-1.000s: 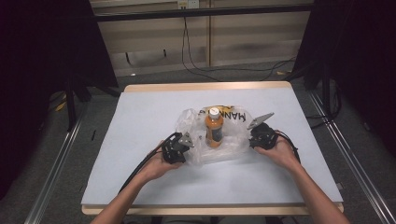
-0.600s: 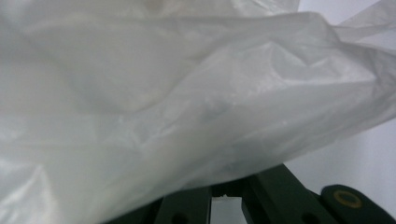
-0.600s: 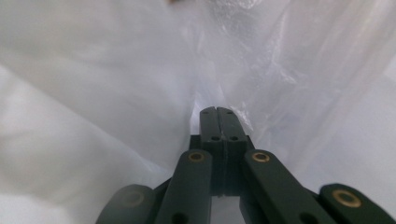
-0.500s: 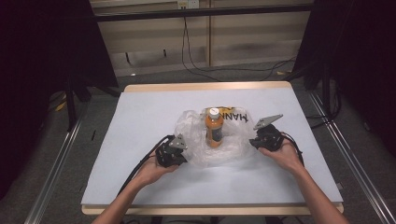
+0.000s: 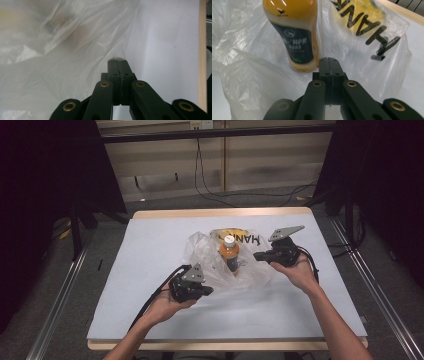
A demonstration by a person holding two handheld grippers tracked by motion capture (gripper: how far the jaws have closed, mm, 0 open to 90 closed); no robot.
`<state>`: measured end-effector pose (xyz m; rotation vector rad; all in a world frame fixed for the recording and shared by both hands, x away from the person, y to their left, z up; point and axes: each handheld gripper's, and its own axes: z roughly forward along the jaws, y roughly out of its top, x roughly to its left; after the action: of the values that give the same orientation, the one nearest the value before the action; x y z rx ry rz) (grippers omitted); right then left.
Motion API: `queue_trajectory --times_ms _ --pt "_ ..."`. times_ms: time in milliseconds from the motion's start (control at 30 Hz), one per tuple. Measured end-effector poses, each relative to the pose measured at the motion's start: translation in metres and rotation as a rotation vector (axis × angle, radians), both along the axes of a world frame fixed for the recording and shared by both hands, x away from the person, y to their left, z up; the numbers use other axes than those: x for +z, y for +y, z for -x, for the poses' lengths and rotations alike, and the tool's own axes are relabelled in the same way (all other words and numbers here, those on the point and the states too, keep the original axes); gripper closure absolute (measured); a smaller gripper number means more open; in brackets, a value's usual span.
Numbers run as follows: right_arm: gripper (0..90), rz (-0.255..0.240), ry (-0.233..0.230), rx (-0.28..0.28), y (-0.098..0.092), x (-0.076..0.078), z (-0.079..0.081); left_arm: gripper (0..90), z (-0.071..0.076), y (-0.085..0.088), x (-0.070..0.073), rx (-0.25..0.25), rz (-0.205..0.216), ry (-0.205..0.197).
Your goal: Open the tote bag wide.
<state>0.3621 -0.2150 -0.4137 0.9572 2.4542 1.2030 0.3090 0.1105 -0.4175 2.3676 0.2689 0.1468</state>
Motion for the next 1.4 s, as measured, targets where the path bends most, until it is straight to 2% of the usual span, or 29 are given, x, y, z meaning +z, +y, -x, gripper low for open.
queue_trajectory --times_ms 67,100,133,167,267,333,367,433,500,533,600,700,800,867,900,1000,1067,1100,1133,1167,1233,1300,1367,1400 --pt "90.0 -0.011 0.001 0.004 0.002 0.000 -0.003 90.0 0.000 0.002 0.004 -0.004 0.003 -0.009" --pt "90.0 -0.012 0.001 0.006 0.003 0.000 -0.004 90.0 0.000 0.002 0.005 0.002 0.025 -0.008" --pt "90.0 -0.014 0.006 0.010 0.005 -0.002 -0.006 90.0 -0.001 0.001 0.005 -0.004 0.029 0.004" --pt "90.0 -0.014 0.015 0.018 0.006 -0.003 -0.008 90.0 -0.001 -0.002 0.005 -0.005 0.037 0.011" --pt "90.0 -0.012 0.031 0.036 0.014 -0.005 -0.013 90.0 -0.004 -0.014 0.004 -0.027 0.022 0.021" --pt "90.0 -0.005 0.044 0.058 0.020 -0.008 -0.015 90.0 -0.010 -0.023 0.002 -0.027 0.039 0.024" --pt "90.0 0.005 0.056 0.065 0.023 -0.010 -0.017 90.0 -0.014 -0.028 0.001 -0.022 0.034 0.028" --pt "90.0 0.031 0.075 0.076 0.030 -0.015 -0.022 90.0 -0.024 -0.038 -0.005 -0.008 -0.009 0.022" --pt "90.0 0.054 0.116 0.087 0.035 -0.023 -0.030 90.0 -0.036 -0.048 -0.015 0.014 -0.043 0.058" --pt "90.0 0.082 0.125 0.086 0.037 -0.027 -0.034 90.0 -0.042 -0.053 -0.020 0.029 -0.066 0.065" --pt "90.0 0.114 0.150 0.099 0.041 -0.034 -0.044 90.0 -0.051 -0.060 -0.030 0.062 -0.111 0.049" --pt "90.0 0.127 0.193 0.099 0.045 -0.043 -0.056 90.0 -0.059 -0.066 -0.044 0.058 -0.161 0.091" --pt "90.0 0.167 0.237 0.094 0.048 -0.051 -0.069 90.0 -0.056 -0.067 -0.046 0.039 -0.174 0.099" --pt "90.0 0.179 0.255 0.090 0.048 -0.056 -0.076 90.0 -0.050 -0.066 -0.044 0.013 -0.201 0.092" --pt "90.0 0.165 0.273 0.089 0.047 -0.057 -0.080 90.0 -0.045 -0.065 -0.043 -0.015 -0.210 0.106" --pt "90.0 0.192 0.270 0.033 0.045 -0.055 -0.094 90.0 -0.029 -0.060 -0.042 -0.052 -0.222 0.095" --pt "90.0 0.208 0.257 -0.005 0.042 -0.055 -0.103 90.0 -0.023 -0.055 -0.043 -0.056 -0.209 0.112" --pt "90.0 0.208 0.260 -0.044 0.041 -0.055 -0.107 90.0 -0.021 -0.053 -0.043 -0.074 -0.209 0.111" --pt "90.0 0.202 0.255 -0.064 0.039 -0.056 -0.111 90.0 -0.016 -0.050 -0.044 -0.063 -0.190 0.110" --pt "90.0 0.190 0.264 -0.092 0.037 -0.056 -0.115 90.0 -0.014 -0.048 -0.044 -0.074 -0.193 0.110" --pt "90.0 0.184 0.249 -0.118 0.035 -0.057 -0.119 90.0 -0.009 -0.044 -0.045 -0.082 -0.175 0.115" --pt "90.0 0.206 0.223 -0.177 0.034 -0.057 -0.125 90.0 -0.004 -0.040 -0.045 -0.090 -0.163 0.122" --pt "90.0 0.201 0.221 -0.185 0.033 -0.058 -0.128 90.0 0.000 -0.038 -0.046 -0.088 -0.157 0.115" --pt "90.0 0.213 0.208 -0.207 0.033 -0.058 -0.129 90.0 0.001 -0.037 -0.045 -0.089 -0.158 0.111"
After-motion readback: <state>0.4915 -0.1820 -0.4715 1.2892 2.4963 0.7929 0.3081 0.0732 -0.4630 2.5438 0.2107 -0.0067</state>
